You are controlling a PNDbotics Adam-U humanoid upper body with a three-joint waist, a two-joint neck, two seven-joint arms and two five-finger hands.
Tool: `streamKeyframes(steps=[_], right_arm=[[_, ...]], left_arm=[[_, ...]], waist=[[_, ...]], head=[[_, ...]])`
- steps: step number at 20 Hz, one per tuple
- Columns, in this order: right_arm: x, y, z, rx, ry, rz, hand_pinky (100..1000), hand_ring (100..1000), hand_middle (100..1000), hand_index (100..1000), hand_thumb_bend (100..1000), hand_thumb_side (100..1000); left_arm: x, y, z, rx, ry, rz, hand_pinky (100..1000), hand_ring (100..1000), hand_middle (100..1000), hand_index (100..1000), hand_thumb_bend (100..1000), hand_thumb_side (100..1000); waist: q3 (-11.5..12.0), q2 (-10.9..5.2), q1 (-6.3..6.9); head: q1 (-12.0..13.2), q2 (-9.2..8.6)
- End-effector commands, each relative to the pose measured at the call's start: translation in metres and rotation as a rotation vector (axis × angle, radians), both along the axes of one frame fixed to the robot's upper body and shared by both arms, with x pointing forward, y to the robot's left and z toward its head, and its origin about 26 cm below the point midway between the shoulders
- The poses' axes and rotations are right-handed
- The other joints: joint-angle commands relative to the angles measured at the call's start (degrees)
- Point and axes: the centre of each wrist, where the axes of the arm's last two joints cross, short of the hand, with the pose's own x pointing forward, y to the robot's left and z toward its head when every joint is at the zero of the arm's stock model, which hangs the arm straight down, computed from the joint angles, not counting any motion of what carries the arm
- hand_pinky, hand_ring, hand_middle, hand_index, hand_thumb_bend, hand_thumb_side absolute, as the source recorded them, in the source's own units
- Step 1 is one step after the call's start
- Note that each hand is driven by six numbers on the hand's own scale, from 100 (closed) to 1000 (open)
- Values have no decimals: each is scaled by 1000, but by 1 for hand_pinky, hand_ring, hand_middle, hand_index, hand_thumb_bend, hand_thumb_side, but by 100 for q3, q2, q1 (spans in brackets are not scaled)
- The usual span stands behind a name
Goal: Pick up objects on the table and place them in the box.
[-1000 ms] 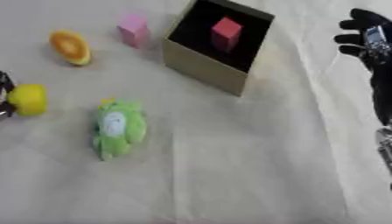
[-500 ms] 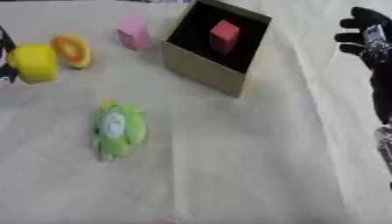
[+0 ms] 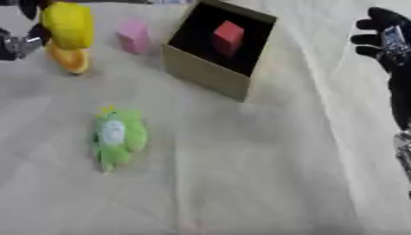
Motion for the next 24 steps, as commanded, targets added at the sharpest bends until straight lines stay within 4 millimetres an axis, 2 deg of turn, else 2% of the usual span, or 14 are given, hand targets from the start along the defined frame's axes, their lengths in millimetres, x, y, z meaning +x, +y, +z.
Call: streamKeyframes(steps=[1, 6, 11, 18, 24], right_arm=[[-1, 0, 12, -28, -36, 13, 803, 774, 774, 851, 100, 910], [3, 5, 20, -25, -61, 43, 802, 773, 773, 851, 100, 912], [5, 10, 26, -23, -84, 68, 801, 773, 773, 850, 100, 913], [8, 16, 35, -19, -111, 103, 801, 773, 773, 850, 100, 912], [8, 17, 35, -15, -106, 107, 800, 773, 773, 850, 100, 917]], left_arm=[[14, -18, 11, -13, -21, -36, 693, 525, 413, 567, 100, 100], [40, -50, 19, -61, -69, -60, 695, 523, 428, 571, 100, 100], [68, -64, 12, -87, -93, -34, 700, 527, 432, 581, 100, 100], [95, -62, 4, -135, -125, 26, 702, 533, 439, 587, 100, 100], [108, -54, -4, -124, -168, 101, 724, 566, 468, 623, 100, 100]], waist=[[-75, -66, 18], [-387, 69, 98], [-638, 194, 170], [-959, 271, 334], [-1070, 297, 421]], head=[[77, -143], [322, -327], [487, -440], [632, -625], [673, -598]])
